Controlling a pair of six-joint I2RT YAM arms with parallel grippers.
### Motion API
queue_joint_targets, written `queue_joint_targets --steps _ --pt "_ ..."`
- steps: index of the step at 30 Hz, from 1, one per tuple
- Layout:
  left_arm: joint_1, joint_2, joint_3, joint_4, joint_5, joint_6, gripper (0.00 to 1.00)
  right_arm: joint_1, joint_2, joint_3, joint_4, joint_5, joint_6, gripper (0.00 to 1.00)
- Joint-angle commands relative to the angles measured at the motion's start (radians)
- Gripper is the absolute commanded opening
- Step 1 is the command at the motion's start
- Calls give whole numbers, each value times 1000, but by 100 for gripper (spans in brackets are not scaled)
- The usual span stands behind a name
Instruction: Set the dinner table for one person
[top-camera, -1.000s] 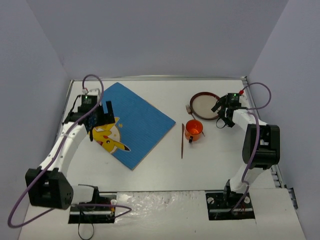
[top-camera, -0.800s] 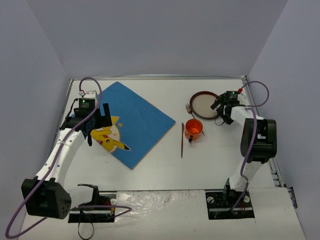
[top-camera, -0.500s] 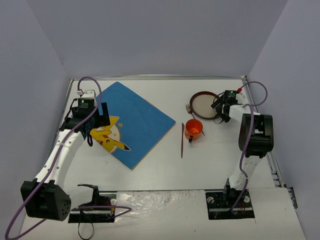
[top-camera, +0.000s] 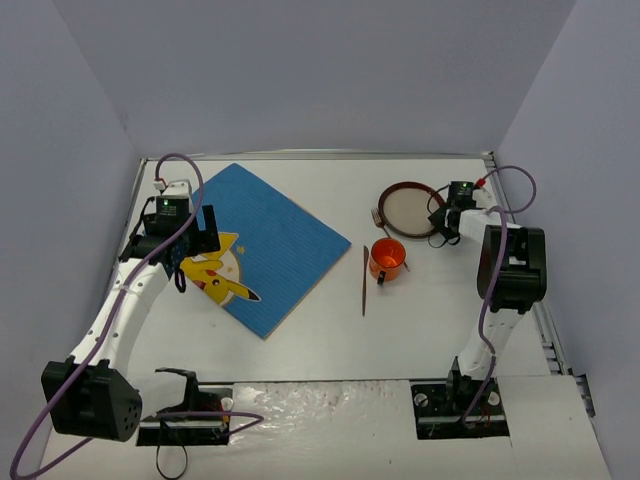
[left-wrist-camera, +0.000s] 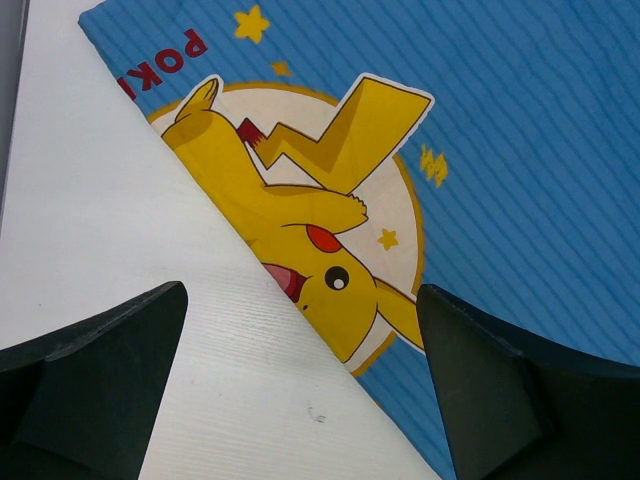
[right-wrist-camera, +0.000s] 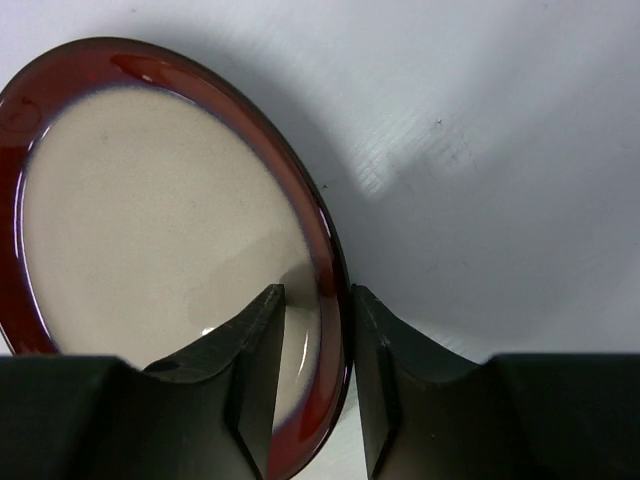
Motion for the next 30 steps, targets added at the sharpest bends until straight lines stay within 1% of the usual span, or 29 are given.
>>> queue_joint_targets --steps 1,2,6,8,10,14,21,26,30 --pt "3 -12 28 41 -18 13 97 -17 41 15 -40 -9 16 16" --pt "3 -12 28 41 -18 13 97 -24 42 15 -39 -14 14 10" --pt "4 -11 28 41 -18 13 97 -51 11 5 -5 -95 4 0" --pt "5 -11 28 41 -18 15 97 -60 -24 -12 40 -134 2 0" --pt "5 -12 28 41 -18 14 97 -72 -86 -41 118 -227 10 0" --pt "5 -13 28 41 -16 13 97 -81 -181 -85 276 -353 56 0" --pt "6 -18 26 41 -13 12 97 -81 -285 -130 445 -403 108 0" --pt "6 -21 25 42 -12 10 97 -80 -321 -171 554 -431 143 0" --pt "6 -22 24 42 -10 10 97 -79 -326 -181 590 -441 154 0"
